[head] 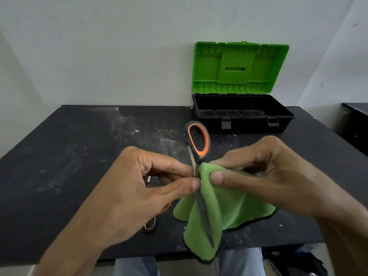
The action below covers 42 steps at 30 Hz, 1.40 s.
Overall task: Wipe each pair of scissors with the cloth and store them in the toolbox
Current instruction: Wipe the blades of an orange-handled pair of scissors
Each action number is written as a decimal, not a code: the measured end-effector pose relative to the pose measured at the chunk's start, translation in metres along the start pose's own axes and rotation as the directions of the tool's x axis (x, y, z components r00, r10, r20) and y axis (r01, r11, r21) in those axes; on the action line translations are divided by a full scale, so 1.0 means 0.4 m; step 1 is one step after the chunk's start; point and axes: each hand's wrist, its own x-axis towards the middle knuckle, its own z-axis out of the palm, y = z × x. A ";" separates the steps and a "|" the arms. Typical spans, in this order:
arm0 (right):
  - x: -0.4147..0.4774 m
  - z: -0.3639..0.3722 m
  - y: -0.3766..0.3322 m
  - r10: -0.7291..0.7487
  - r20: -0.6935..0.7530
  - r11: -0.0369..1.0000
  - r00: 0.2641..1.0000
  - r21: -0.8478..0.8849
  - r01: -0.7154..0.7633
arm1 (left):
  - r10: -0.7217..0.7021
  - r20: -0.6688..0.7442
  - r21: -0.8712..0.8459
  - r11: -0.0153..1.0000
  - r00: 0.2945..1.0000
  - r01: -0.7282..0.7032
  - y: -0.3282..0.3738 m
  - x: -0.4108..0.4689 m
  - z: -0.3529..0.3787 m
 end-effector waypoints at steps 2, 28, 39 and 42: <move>0.006 0.015 0.000 0.029 -0.035 0.999 0.999 0.034 -0.028 | -0.025 -0.024 -0.057 0.998 0.999 0.024 -0.001 -0.001 -0.003; -0.011 0.031 0.014 0.217 -0.032 0.973 0.976 0.087 -0.213 | -0.175 0.035 -0.101 0.979 0.984 0.178 -0.048 -0.021 -0.015; -0.009 0.063 0.012 0.209 0.036 0.968 0.977 0.131 -0.212 | -0.214 0.124 -0.071 0.972 0.969 0.224 -0.045 -0.020 -0.019; -0.016 0.029 0.014 0.240 0.039 0.962 0.970 0.123 -0.243 | -0.227 0.101 -0.114 0.965 0.969 0.238 -0.049 -0.029 -0.037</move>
